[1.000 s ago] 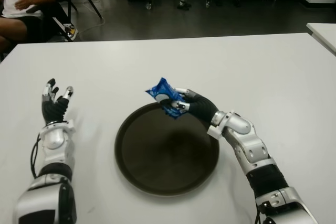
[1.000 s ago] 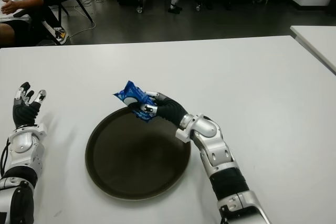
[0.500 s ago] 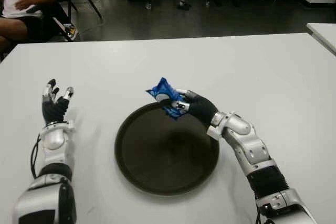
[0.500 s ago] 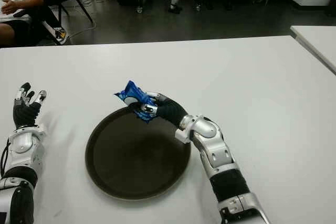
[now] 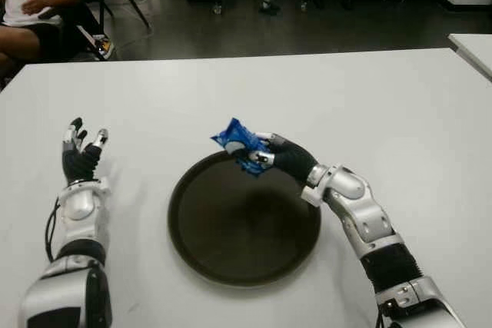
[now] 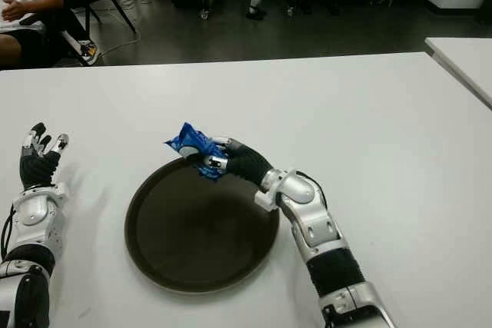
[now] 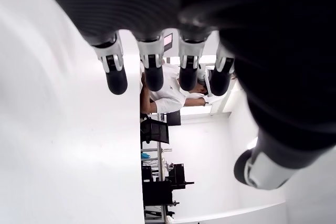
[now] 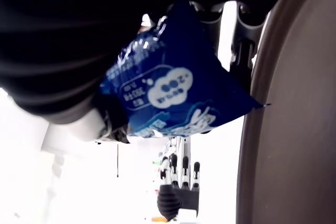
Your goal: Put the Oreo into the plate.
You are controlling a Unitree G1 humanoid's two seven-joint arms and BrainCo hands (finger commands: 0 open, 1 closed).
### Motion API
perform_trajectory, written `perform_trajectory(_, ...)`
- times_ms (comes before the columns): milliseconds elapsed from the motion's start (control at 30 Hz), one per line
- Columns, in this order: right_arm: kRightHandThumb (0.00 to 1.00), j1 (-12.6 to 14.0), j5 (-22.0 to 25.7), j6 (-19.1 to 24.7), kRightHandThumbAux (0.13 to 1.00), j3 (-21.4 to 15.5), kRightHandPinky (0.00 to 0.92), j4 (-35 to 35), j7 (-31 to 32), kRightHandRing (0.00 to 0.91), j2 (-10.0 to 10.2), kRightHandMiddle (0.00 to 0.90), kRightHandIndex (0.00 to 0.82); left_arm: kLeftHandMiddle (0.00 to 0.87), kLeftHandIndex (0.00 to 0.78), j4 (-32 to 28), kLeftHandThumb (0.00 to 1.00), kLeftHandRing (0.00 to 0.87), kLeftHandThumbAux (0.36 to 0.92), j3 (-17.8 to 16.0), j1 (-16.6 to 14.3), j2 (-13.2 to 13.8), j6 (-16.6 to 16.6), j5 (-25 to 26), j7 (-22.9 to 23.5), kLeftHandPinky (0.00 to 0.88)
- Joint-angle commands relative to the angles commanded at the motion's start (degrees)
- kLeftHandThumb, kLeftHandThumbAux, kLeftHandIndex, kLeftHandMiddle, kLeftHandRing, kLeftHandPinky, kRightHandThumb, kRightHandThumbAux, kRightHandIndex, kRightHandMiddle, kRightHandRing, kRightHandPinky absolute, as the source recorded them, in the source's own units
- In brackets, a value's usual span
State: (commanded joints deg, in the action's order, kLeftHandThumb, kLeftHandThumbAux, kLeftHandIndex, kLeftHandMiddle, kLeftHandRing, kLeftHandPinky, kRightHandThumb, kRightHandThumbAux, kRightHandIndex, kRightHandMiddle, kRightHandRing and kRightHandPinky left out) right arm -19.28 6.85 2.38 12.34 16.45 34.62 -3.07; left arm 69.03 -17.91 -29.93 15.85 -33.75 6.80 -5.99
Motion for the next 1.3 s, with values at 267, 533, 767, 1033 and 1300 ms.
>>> perform_trajectory(267, 0.699, 0.9, 1.5, -0.2, 0.722, -0.5, 0.784, -0.2, 0.6, 0.805, 1.4, 0.803, 0.439, 0.000, 0.000, 0.0, 0.000, 0.000, 0.642, 0.0, -0.1, 0.1, 0.6, -0.3, -0.4, 0.000)
perform_trajectory(533, 0.677, 1.6, 0.0, -1.6, 0.732, -0.3, 0.538, -0.7, -1.3, 0.536, 1.6, 0.521, 0.424, 0.000, 0.000, 0.2, 0.000, 0.000, 0.650, 0.0, -0.2, 0.2, 1.0, -0.3, -0.5, 0.000)
perform_trajectory(767, 0.052, 1.0, 0.4, -3.4, 0.719, 0.4, 0.352, 0.6, 0.8, 0.318, 1.2, 0.287, 0.213, 0.000, 0.000, 0.2, 0.000, 0.000, 0.656, 0.4, -0.1, 0.4, 0.9, -0.8, -0.6, 0.000)
perform_trajectory(1033, 0.002, -0.6, 3.3, -5.9, 0.717, -0.6, 0.283, 5.3, 6.0, 0.248, 1.8, 0.223, 0.152, 0.000, 0.000, 0.0, 0.000, 0.000, 0.641, 0.4, 0.1, 0.2, 0.7, -0.7, -0.5, 0.000)
perform_trajectory(1300, 0.000, -1.1, 4.2, -8.2, 0.731, -1.5, 0.263, 7.9, 8.1, 0.230, 2.5, 0.216, 0.161, 0.000, 0.000, 0.3, 0.000, 0.000, 0.639, 0.3, -0.1, 0.3, 1.1, -0.6, -0.9, 0.000)
